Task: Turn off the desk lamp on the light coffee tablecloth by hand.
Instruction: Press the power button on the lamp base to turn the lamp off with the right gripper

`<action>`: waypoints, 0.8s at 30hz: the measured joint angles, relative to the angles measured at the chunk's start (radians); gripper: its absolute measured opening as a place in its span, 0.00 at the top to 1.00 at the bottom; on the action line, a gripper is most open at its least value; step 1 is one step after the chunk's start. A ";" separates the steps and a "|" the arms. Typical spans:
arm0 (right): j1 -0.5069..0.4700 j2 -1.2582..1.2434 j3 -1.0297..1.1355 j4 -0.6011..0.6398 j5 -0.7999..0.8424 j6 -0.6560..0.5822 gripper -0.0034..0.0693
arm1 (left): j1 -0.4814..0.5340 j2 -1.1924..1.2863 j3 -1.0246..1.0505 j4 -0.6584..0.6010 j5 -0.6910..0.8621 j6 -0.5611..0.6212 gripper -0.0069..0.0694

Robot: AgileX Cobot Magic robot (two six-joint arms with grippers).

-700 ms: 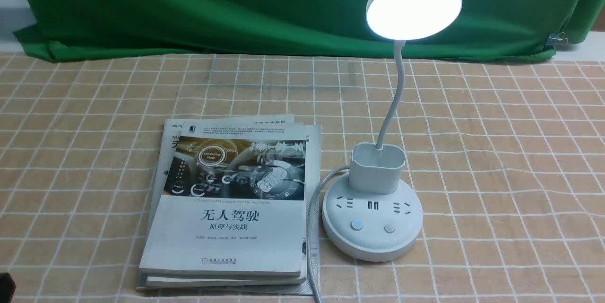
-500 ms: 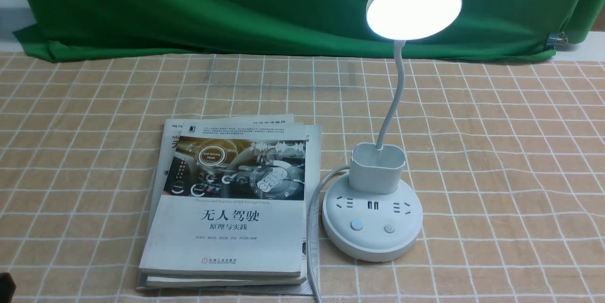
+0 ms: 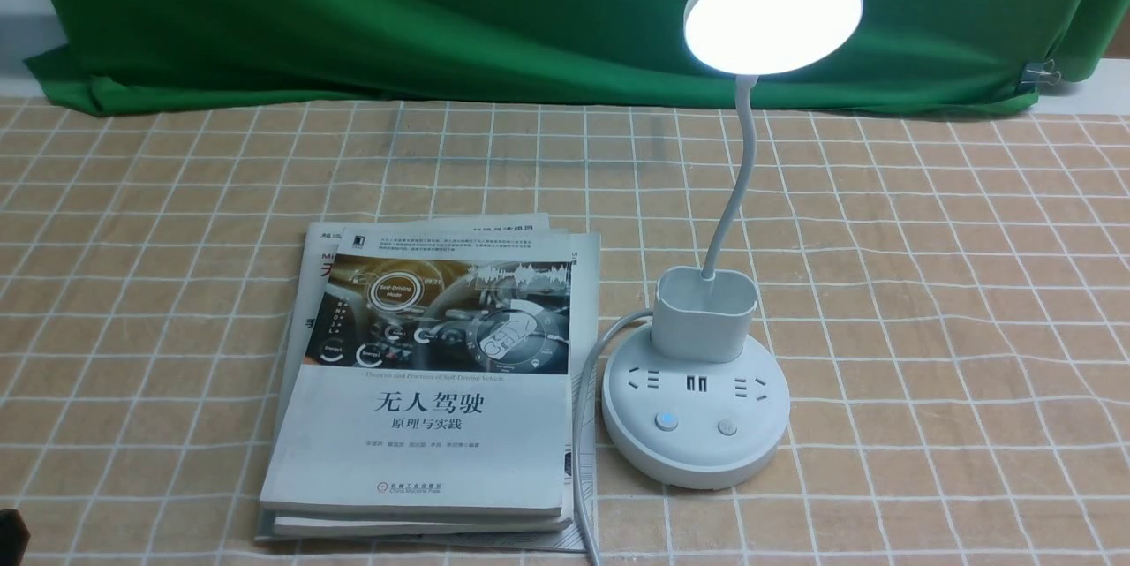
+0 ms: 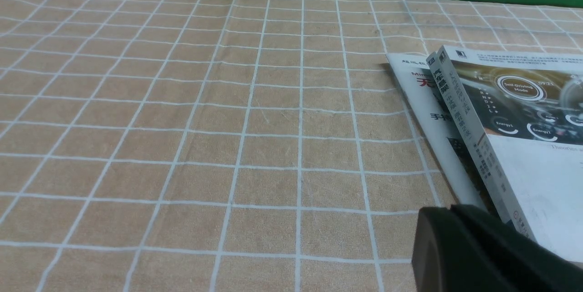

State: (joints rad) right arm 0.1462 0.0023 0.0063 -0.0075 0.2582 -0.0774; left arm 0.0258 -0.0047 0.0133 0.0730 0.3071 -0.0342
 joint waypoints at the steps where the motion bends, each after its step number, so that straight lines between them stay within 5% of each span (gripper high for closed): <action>1: 0.000 0.000 0.000 0.000 0.000 0.000 0.62 | 0.000 0.000 0.000 0.000 0.000 0.000 0.90; 11: 0.000 0.000 0.000 0.030 -0.066 0.034 0.62 | 0.000 0.000 0.000 0.000 0.000 0.000 0.90; 17: 0.000 0.000 0.000 0.139 -0.315 0.480 0.62 | 0.000 0.000 0.000 0.000 0.000 0.000 0.90; 24: 0.000 0.000 0.000 0.151 -0.396 0.658 0.63 | 0.000 0.000 0.000 0.000 0.000 0.000 0.90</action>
State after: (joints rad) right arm 0.1462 0.0023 0.0063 0.1432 -0.1379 0.5808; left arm 0.0258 -0.0047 0.0133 0.0730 0.3071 -0.0342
